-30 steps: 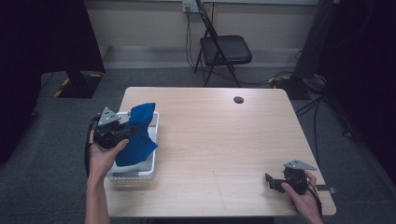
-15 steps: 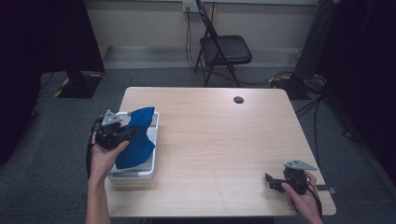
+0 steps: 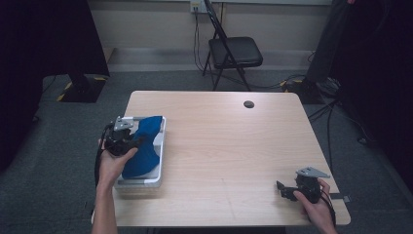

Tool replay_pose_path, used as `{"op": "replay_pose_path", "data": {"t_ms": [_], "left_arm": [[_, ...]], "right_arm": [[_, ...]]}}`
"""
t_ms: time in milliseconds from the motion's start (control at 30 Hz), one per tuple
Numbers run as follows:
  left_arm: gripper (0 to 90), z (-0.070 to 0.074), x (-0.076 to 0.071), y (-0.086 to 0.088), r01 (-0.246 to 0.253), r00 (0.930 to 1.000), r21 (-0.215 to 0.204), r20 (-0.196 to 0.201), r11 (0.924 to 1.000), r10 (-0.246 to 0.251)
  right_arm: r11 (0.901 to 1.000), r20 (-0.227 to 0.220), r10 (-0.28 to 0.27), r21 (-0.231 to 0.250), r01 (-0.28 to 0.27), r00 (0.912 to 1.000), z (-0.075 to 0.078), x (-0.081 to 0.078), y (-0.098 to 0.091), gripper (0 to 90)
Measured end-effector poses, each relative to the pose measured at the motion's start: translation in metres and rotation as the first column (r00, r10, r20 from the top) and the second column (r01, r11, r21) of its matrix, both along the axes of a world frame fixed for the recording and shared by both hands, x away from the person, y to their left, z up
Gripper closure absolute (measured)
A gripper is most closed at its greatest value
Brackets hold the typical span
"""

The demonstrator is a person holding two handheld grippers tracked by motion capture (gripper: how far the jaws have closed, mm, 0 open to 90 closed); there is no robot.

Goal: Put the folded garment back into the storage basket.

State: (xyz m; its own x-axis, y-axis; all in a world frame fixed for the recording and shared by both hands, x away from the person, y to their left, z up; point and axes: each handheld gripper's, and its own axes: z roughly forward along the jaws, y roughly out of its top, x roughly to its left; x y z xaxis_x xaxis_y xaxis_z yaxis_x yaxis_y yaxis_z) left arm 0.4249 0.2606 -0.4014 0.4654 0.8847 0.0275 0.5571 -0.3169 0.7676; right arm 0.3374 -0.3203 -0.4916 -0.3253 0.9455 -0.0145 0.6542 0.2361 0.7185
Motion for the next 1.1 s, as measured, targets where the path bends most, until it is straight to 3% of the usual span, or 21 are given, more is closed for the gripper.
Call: {"op": "replay_pose_path", "data": {"t_ms": [433, 567, 633, 833, 1100], "left_arm": [[74.3, -0.012, 0.007, -0.001, -0.018, 0.9995, 0.028, -0.025, 0.9994, 0.019], [74.3, -0.017, 0.009, -0.005, -0.033, 0.999, 0.113, -0.025, 0.993, 0.036], [74.2, -0.017, 0.01, -0.007, -0.03, 0.9991, 0.134, -0.026, 0.9906, 0.034], [74.2, -0.021, 0.014, -0.01, -0.031, 0.9982, 0.152, -0.047, 0.9879, 0.038], [73.6, -0.027, 0.018, -0.007, -0.032, 0.997, 0.132, -0.066, 0.9907, 0.041]], "right_arm": [[1.0, 0.0, 0.0, 0.0, 0.0, 1.0, 0.0, 0.0, 0.0, 8.0], [1.0, 0.0, 0.0, 0.0, 0.0, 1.0, 0.0, 0.0, 0.0, 8.0], [1.0, 0.0, 0.0, 0.0, 0.0, 1.0, 0.0, 0.0, 0.0, 8.0], [1.0, 0.0, 0.0, 0.0, 0.0, 1.0, 0.0, 0.0, 0.0, 8.0], [1.0, 0.0, 0.0, 0.0, 0.0, 1.0, 0.0, 0.0, 0.0, 8.0]]}}
